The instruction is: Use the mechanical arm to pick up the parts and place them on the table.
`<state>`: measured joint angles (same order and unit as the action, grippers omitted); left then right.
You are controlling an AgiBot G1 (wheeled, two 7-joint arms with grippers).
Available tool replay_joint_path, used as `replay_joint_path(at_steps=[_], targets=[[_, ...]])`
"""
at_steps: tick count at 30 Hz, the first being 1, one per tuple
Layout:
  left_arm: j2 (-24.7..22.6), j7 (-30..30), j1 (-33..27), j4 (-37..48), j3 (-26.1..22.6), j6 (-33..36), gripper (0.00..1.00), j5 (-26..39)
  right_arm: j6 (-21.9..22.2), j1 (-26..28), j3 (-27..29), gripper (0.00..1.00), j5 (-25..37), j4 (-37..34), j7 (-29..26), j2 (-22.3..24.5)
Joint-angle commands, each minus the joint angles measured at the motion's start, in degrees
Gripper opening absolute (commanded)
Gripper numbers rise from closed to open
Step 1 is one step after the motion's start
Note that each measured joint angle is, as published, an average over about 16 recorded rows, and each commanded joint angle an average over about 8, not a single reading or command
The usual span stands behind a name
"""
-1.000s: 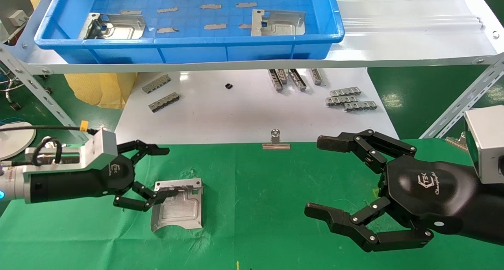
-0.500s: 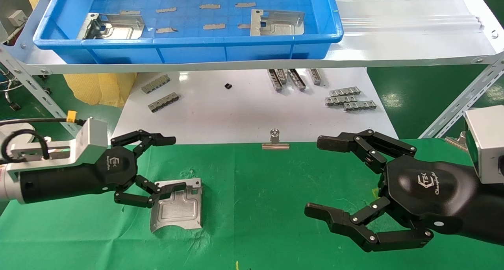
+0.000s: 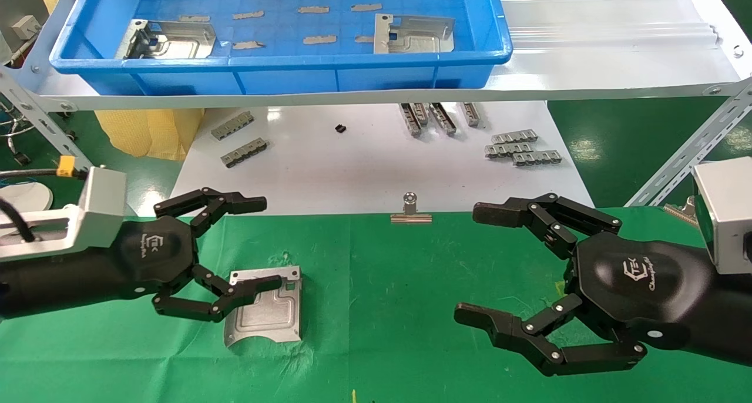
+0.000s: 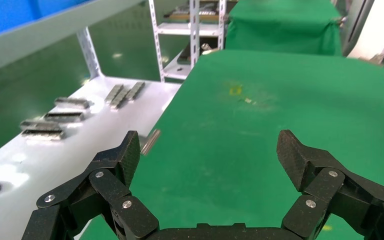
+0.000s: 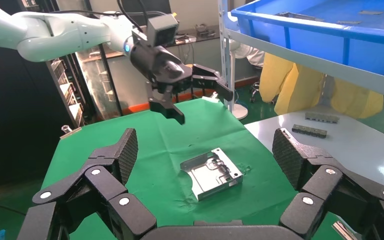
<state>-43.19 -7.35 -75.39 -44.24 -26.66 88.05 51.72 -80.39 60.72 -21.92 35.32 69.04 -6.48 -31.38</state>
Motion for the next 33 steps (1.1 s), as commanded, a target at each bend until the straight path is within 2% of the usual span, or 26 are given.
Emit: replay_joint_path(at_steps=[1,23,33], targets=[[0.7,1.5,1.2,-2.5,0.9,-0.2,1.0,-0.8,0.0,0.0,0.0,1.0,0.0,0.0,0.0,0.0],[8.0,17.6,13.5,-28.7,10.4,-2.3,1.0,-9.6,0.0,0.0,0.0,1.0,0.0,0.0,0.0,0.0],[8.7,18.6,14.7,-31.1,11.3,-2.5,1.0,-10.6,0.0,0.0,0.0,1.0,0.0,0.0,0.0,0.0]])
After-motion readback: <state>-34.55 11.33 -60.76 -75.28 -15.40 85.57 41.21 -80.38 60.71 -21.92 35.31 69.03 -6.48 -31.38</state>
